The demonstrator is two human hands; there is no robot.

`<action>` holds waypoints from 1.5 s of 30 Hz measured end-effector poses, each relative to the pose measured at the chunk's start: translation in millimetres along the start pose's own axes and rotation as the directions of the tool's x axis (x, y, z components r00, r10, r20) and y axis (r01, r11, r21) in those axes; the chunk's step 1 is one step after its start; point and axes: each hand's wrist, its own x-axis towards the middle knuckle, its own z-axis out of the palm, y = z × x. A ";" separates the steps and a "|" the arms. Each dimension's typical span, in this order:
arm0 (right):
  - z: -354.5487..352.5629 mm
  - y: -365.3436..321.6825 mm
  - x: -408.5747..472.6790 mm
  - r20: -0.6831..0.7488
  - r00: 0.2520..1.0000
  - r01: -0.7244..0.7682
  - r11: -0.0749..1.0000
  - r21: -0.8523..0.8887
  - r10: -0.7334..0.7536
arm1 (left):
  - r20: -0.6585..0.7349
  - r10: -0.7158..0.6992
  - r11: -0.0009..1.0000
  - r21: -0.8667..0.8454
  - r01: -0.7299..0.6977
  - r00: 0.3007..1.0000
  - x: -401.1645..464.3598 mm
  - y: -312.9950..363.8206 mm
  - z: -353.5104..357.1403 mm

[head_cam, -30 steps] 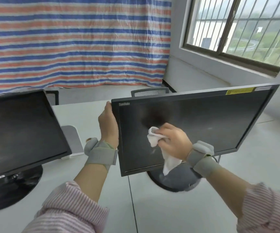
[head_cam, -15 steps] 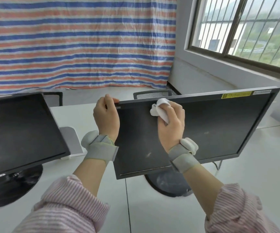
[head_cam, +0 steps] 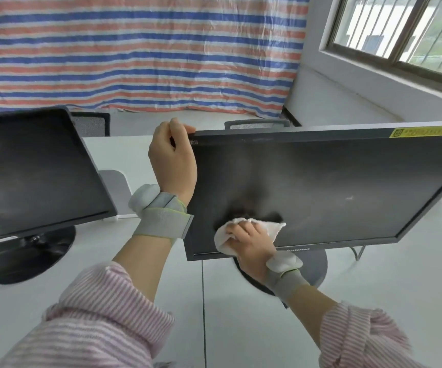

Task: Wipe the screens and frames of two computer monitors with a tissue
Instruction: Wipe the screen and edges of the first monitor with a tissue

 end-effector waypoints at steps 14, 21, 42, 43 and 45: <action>-75.0 38.9 -20.0 0.236 0.901 -0.421 0.867 0.267 0.364 | 0.245 0.524 0.613 0.556 -0.561 0.816 -4.8 9.7 10.8; -147.6 82.5 -19.3 -0.131 0.786 -0.507 0.751 0.423 0.604 | 0.416 0.484 0.542 0.548 -0.637 0.770 -21.2 21.7 44.4; -89.9 68.7 11.6 -0.261 0.964 0.029 0.995 -0.091 -0.052 | 0.324 0.570 0.496 0.597 -0.631 0.755 -17.5 5.6 51.0; -79.3 67.3 2.5 -0.200 0.978 0.047 0.995 -0.093 -0.065 | 0.321 0.577 0.491 0.598 -0.634 0.751 -17.9 3.9 51.2; -59.1 63.4 -13.8 -0.112 0.991 0.060 0.994 -0.088 -0.070 | 0.304 0.594 0.481 0.607 -0.632 0.744 -18.4 2.9 51.5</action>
